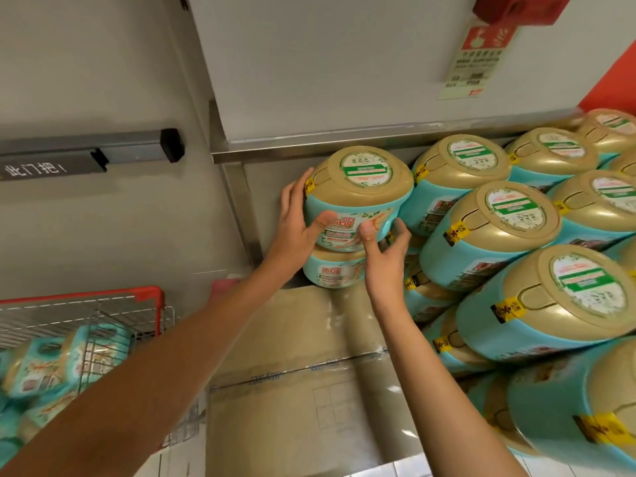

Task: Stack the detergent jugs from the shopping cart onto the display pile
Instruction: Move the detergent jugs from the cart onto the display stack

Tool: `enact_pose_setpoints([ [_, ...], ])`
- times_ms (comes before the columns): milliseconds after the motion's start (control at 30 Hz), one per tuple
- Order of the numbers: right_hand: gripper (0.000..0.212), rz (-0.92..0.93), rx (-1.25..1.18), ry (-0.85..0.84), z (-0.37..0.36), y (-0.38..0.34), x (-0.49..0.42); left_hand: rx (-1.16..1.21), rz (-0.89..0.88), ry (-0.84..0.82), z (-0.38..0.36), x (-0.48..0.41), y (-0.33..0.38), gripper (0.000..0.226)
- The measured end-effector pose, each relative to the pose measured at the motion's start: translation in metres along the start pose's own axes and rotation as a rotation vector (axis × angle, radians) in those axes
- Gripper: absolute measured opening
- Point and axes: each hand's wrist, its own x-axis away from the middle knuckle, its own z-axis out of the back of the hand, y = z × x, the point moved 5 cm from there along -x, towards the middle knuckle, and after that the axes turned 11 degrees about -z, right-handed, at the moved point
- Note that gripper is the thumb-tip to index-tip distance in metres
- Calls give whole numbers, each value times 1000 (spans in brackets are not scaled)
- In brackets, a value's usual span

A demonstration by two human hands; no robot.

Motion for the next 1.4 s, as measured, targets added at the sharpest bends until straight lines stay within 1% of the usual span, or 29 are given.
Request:
enact_pose_setpoints([
  [133, 81, 9, -15, 7, 1, 1, 1, 107, 69, -20, -1, 2, -9, 95],
  [267, 77, -2, -33, -33, 4, 8, 3, 66, 174, -39, 2, 21, -22, 92],
  [367, 72, -22, -3, -14, 6, 24, 12, 2, 212, -56, 12, 45, -30, 76],
  [433, 67, -46, 43, 10, 5, 38, 25, -51, 210, -25, 25, 68, -32, 60],
  [533, 48, -72, 86, 29, -4, 59, 50, -133, 223, 34, 54, 113, -23, 37],
  [567, 40, -86, 86, 4, -12, 66, 60, -140, 248, 43, 67, 130, -19, 33],
  [633, 24, -120, 100, -105, -31, 80, 82, -102, 294, 77, 94, 163, -11, 36],
  [700, 15, -140, 129, -226, -50, 91, 105, -60, 321, 114, 121, 197, -4, 39],
  [800, 17, -151, 167, -370, -88, 99, 147, -129, 353, 178, 179, 261, 8, 42],
  [900, 25, -152, 217, -499, -129, 103, 195, -167, 409, 292, 239, 325, 22, 48],
  [1000, 18, -189, 260, -596, -171, 120, 249, -141, 469, 424, 301, 398, 33, 33],
  [1100, 20, -227, 308, -675, -209, 143, 299, -103, 539, 552, 359, 470, 42, 31],
  [1200, 21, -215, 384, -731, -246, 157, 344, -81, 616, 698, 411, 534, 54, 27],
  [1267, 20, -217, 407, -762, -273, 167, 373, -91, 645, 786, 444, 573, 62, 29],
  [1367, 21, -232, 448, -814, -305, 178, 406, -93, 662, 865, 481, 612, 71, 22],
  [1400, 20, -241, 463, -834, -315, 184, 415, -94, 686, 883, 491, 622, 74, 24],
])
